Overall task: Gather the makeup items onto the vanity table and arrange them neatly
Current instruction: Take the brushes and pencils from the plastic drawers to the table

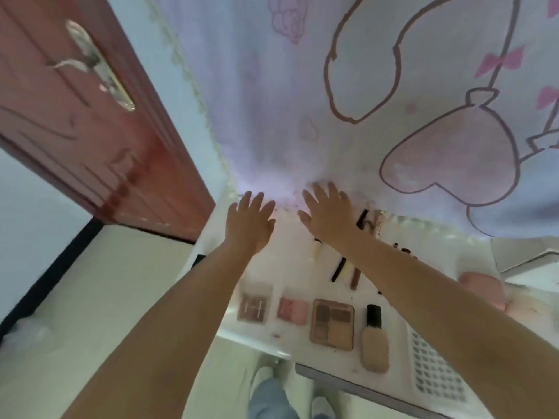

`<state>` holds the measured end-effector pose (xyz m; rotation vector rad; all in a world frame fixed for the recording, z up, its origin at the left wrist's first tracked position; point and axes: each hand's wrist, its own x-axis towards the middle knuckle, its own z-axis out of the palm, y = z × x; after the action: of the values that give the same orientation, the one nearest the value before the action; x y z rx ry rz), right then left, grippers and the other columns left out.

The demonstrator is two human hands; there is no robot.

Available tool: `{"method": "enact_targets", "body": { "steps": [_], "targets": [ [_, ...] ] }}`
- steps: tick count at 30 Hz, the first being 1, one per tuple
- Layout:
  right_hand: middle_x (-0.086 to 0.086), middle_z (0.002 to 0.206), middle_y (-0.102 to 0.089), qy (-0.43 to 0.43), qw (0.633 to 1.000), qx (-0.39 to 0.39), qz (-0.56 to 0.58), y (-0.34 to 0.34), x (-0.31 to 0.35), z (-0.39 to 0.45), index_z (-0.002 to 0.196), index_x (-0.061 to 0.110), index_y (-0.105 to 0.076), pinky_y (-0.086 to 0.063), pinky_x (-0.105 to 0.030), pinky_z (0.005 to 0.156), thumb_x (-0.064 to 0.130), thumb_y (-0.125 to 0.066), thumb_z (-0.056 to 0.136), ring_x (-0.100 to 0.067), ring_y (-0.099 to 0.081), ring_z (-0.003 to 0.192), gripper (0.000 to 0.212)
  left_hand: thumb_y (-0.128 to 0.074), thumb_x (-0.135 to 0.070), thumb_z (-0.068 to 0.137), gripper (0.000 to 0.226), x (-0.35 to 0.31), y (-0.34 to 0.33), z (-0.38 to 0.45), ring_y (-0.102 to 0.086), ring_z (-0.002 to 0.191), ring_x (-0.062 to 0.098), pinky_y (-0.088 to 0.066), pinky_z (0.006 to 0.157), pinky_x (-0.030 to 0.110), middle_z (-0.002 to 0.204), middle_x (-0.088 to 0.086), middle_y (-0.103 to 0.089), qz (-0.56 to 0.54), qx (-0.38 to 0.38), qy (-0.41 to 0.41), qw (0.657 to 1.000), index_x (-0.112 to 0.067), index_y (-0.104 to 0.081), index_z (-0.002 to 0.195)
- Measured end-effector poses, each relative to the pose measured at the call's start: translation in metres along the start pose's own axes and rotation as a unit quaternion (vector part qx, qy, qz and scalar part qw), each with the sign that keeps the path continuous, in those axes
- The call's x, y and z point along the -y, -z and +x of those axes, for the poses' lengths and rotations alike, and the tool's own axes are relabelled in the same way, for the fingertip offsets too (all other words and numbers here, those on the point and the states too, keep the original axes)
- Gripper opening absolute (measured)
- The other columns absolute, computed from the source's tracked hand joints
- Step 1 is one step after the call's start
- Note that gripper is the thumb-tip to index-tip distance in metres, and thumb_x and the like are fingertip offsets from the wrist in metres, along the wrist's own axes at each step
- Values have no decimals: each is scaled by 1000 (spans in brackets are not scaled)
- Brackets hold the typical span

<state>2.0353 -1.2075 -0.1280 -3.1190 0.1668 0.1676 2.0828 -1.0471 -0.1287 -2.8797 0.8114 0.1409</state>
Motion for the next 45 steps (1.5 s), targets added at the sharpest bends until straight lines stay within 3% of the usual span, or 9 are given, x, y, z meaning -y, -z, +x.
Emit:
{"method": "enact_targets", "body": {
  "steps": [6,12,15,19,24,28,33,40,45],
  "targets": [
    [-5,155,-8,205,972,-110,26,39,103,-15,144,20,-14,-8,-47,112,43,-27,95,-33,-4,141,56,-28,-36,97,51,75,16,-128,4,142,24,-6,114,47,155,-4,-3,-5,-15,238,971,-31,-8,144],
    [-8,154,-13,393,912,-116,22,47,244,-92,143,19,-19,-12,-51,112,41,-35,93,-33,-8,141,57,-24,-41,96,51,109,7,-329,5,143,24,-4,114,46,155,-3,-2,-28,-23,479,877,-31,-8,144],
    [-5,155,-5,464,881,-91,3,33,309,-162,145,21,-13,-9,-49,113,43,-30,94,-31,-1,142,58,-24,-42,96,51,85,-2,-450,3,143,23,-5,114,45,155,-3,-4,-37,-16,585,810,-30,-11,144],
    [-4,155,0,566,822,-66,-11,11,374,-299,145,23,-7,-7,-47,113,44,-24,95,-30,4,142,57,-25,-40,97,50,12,-10,-622,2,143,23,-5,114,45,155,-2,-5,-40,4,716,697,-29,-13,144],
    [-5,155,-1,705,709,-36,-11,-18,403,-508,145,23,-6,-7,-48,113,44,-25,95,-30,3,142,57,-24,-39,97,48,-131,-23,-807,3,143,20,-2,115,44,155,-4,-5,-49,35,848,527,-29,-15,143],
    [-5,155,-2,784,621,6,-14,-39,398,-653,144,23,-10,-8,-47,113,41,-28,94,-29,3,142,56,-20,-41,97,48,-239,-31,-901,3,143,20,-3,114,43,155,-4,-3,-58,61,914,396,-31,-12,144],
    [-5,155,-4,857,511,7,-58,-66,394,-784,144,23,-11,-8,-46,113,43,-27,94,-28,1,142,56,-20,-40,97,48,-332,-49,-968,1,143,21,-7,113,43,155,-3,-6,-81,68,956,273,-31,-13,143],
    [-5,155,-3,916,395,0,-66,-94,444,-946,144,25,-8,-10,-44,113,45,-25,94,-28,1,142,57,-18,-40,97,46,-387,-82,-1072,-3,142,23,-12,111,44,155,-2,-9,-95,97,979,150,-29,-14,142],
    [-7,155,-5,934,353,9,-56,-106,532,-1047,144,24,-9,-12,-45,112,45,-26,94,-29,-1,142,57,-19,-40,97,46,-355,-102,-1181,-3,143,22,-14,111,43,155,-3,-10,-101,89,987,89,-30,-16,142]
  ]
}}
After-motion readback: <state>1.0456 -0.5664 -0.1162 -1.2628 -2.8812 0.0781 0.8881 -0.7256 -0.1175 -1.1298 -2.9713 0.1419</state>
